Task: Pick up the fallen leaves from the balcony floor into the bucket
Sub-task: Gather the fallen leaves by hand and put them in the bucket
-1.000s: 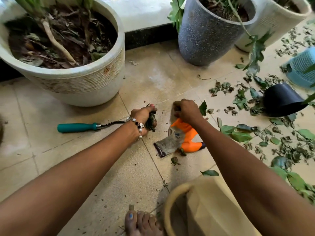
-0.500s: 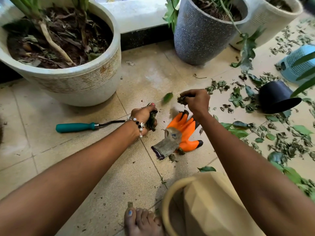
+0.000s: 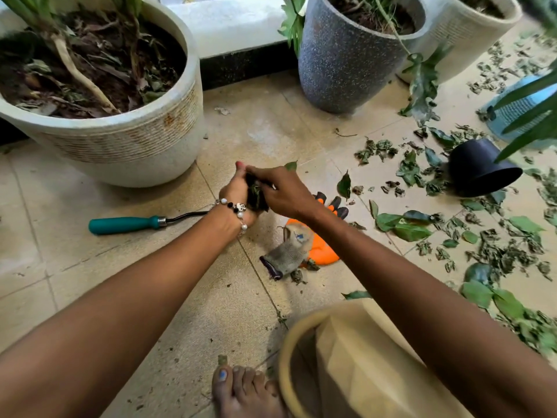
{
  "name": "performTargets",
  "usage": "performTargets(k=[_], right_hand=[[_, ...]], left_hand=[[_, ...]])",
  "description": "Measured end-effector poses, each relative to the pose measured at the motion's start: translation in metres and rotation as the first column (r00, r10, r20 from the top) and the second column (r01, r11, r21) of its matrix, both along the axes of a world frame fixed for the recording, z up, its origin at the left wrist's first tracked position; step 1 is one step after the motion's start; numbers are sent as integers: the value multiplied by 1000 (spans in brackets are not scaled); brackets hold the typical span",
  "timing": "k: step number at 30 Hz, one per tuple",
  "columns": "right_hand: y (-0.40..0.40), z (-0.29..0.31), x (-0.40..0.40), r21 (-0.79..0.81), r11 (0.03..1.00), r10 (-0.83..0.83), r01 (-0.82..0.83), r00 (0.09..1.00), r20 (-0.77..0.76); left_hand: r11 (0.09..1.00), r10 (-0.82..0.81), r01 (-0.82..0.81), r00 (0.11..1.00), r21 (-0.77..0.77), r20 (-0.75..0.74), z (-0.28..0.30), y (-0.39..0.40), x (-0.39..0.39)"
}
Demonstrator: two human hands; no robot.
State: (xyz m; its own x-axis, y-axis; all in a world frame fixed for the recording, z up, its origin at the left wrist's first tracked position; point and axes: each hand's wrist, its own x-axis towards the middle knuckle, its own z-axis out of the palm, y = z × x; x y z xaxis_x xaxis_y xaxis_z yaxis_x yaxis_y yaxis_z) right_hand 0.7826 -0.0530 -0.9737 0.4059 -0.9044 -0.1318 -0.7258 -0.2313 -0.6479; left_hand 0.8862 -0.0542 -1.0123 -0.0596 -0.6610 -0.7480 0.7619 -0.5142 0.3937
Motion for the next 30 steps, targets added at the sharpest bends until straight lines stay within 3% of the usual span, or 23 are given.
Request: performTargets(k=[2,3,5,6,8,9,11,14,16,19,21,23,26,28,30], right_hand=[[-11,0,-14,189,971,145,-146,989,23],[-15,2,-22,282,950,92,-131,985,148],[-27,2,-33,323,946,-152,38,929,337],[-38,-4,-38,263,949,-250,172,920,302],[-60,-23,-49,34,948,-316,317,948,-35],[-66,-31,-52,-32,957,-288,288,930,-229],[-70,-47,-50,0,991,-123,137,890,-439],[-61,-67,-39,-50,996,31,-69,837,-546],[-56,-75,-33,-149,985,-11,-90,822,-569],[-52,-74,-33,-175,980,-23,-91,828,-560],[-49,-68,-34,-187,982,-62,-22,901,-430],[-39,-51,-32,-97,983,-170,158,978,-122],[-18,-19,-28,296,921,-348,254,878,330],[-9,-6,-27,370,902,-365,223,851,378],[1,1,-30,309,919,-351,246,868,350]], left_hand=[[999,-47,47,996,9,77,1,-3,10],[998,-55,55,992,7,109,1,-4,12],[998,-66,65,983,11,169,3,-6,14],[998,-68,64,978,25,197,2,-6,16],[997,-66,56,972,51,225,2,-5,23],[996,-68,53,972,70,224,0,-4,28],[991,-95,72,972,112,216,-3,-3,39],[980,-163,128,957,153,239,-7,1,49],[978,-180,147,954,149,239,-6,4,49],[977,-198,171,948,125,251,-3,6,44],[979,-194,166,936,118,293,-1,7,39],[981,-187,155,918,118,350,-1,6,33],[982,-184,155,901,103,393,-3,8,22],[983,-184,174,916,58,357,-2,10,11],[976,-207,216,910,15,360,3,13,-3]])
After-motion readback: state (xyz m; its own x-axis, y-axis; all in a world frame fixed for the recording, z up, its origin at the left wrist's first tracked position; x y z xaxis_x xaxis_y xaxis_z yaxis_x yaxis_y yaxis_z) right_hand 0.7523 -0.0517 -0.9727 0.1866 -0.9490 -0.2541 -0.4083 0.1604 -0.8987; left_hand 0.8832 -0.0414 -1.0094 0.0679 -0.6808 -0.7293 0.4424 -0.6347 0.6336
